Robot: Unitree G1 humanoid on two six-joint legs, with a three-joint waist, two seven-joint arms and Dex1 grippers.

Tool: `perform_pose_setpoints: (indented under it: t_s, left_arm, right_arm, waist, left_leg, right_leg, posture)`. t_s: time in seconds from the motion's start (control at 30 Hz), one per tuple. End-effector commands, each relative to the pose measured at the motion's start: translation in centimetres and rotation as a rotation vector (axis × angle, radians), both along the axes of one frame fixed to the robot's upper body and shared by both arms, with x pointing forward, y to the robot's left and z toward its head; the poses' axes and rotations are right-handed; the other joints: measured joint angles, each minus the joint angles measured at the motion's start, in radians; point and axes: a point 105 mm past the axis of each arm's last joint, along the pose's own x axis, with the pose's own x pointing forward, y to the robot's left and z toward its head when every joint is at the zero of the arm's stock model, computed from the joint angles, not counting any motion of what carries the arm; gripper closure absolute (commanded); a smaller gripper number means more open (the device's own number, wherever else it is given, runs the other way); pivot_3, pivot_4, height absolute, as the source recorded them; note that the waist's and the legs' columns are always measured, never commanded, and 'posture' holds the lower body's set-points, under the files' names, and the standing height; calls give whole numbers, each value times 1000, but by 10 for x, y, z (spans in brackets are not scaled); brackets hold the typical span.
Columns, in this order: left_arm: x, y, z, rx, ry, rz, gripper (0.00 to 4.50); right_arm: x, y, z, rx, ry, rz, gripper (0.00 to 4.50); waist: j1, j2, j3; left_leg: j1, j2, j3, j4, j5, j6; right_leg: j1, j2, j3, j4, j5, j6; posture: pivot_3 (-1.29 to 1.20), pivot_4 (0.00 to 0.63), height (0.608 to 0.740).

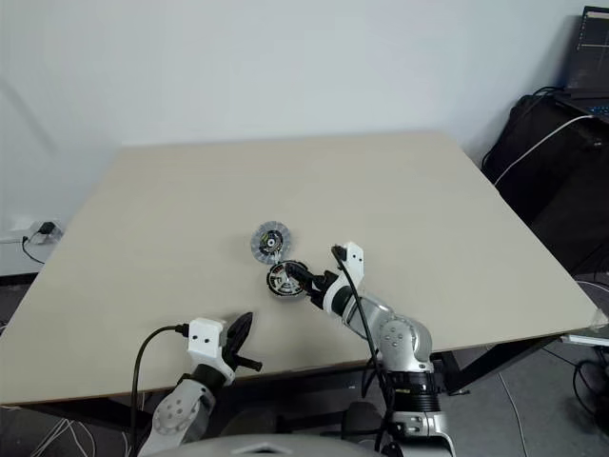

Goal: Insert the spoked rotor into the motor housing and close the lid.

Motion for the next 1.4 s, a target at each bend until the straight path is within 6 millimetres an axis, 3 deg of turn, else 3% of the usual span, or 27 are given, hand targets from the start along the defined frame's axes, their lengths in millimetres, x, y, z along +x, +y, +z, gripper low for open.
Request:
perform_pose_setpoints:
  t_s: [0.03, 0.2, 0.33, 0.37, 0.57, 0.7, 0.8, 0.93, 1.0, 1.17, 1.3, 1.4]
  left_arm:
    - [10, 4, 29, 34, -138, 19, 4500]
    - [13, 6, 38, 77, -207, 35, 4500]
    - [14, 7, 42, 96, -231, 45, 4500]
    - [14, 7, 43, 95, -240, 47, 4500]
    - [14, 6, 47, 93, -257, 35, 4500]
    - [14, 0, 47, 76, -243, 19, 4500]
    - [14, -2, 48, 66, -237, 17, 4500]
    - [13, -4, 48, 57, -224, 12, 4500]
    - [13, -5, 49, 56, -222, 12, 4500]
    - [12, -3, 49, 51, -212, 15, 4500]
    - [13, -3, 46, 44, -203, 12, 4500]
    - [14, -4, 44, 38, -199, 11, 4500]
  right_arm:
    - [13, 13, 24, -167, -286, 44, 1304]
    - [21, 33, 19, -407, -521, 138, 2958]
    - [25, 41, 6, -484, -558, 186, 4309]
    - [26, 42, 3, -497, -557, 194, 4465]
    - [30, 44, -12, -548, -526, 213, 4465]
    - [24, 38, -40, -630, -420, 293, 4465]
    - [23, 35, -46, -657, -378, 305, 4465]
    - [25, 36, -36, -620, -377, 288, 4465]
    - [23, 39, -22, -595, -433, 311, 4465]
    - [5, 38, 6, -629, -601, 523, 4465]
    - [-13, 31, 5, -732, -665, 751, 3584]
    - [-16, 26, 5, -814, -710, 869, 2528]
  waist:
    - [-1, 0, 0]
    - [-2, -1, -1]
    - [1, -3, -2]
    - [2, -3, -2]
    - [1, -3, -2]
    - [2, -3, -2]
    - [1, -2, -4]
    - [2, -3, -5]
    - [2, -3, -5]
    - [2, -3, -4]
    - [4, -3, -4]
    - [5, -4, -3]
  left_leg:
    - [0, 0, 0, 0, 0, 0]
    - [2, 0, 0, 2, 0, 0]
    - [3, 0, 0, 1, 0, 0]
    - [3, 0, 0, 1, 0, 0]
    - [3, 0, 0, 1, 0, -1]
    - [4, 0, 0, 1, 0, -1]
    - [5, 0, 0, 1, 0, -1]
    - [8, 0, 0, 1, 0, -1]
    - [8, 0, 0, 1, 0, -2]
    - [8, 0, 0, 1, 0, -1]
    - [8, 0, 0, 1, 0, -1]
    - [8, 1, 0, 1, 0, -1]
  right_leg:
    - [0, 0, 0, 0, 0, 0]
    - [1, 2, 0, 0, -1, 2]
    - [2, 2, 1, 0, 1, 0]
    - [2, 2, 1, 0, 1, 0]
    - [2, 2, 1, 1, 1, -1]
    - [3, 2, 1, 1, 1, -1]
    - [3, 1, 1, 1, 1, -1]
    - [6, 1, 1, 2, 1, -1]
    - [6, 1, 1, 2, 1, -1]
    - [6, 1, 1, 1, 1, -1]
    - [6, 2, 1, 1, 1, -1]
    - [6, 3, 1, 1, -1, 2]
  posture:
    - [0, 0, 740]
    - [0, 0, 740]
    - [0, 0, 740]
    - [0, 0, 740]
    - [0, 0, 740]
    - [0, 0, 740]
    - [0, 0, 740]
    - [0, 0, 740]
    - [0, 0, 740]
    - [0, 0, 740]
    - [0, 0, 740]
    - [0, 0, 740]
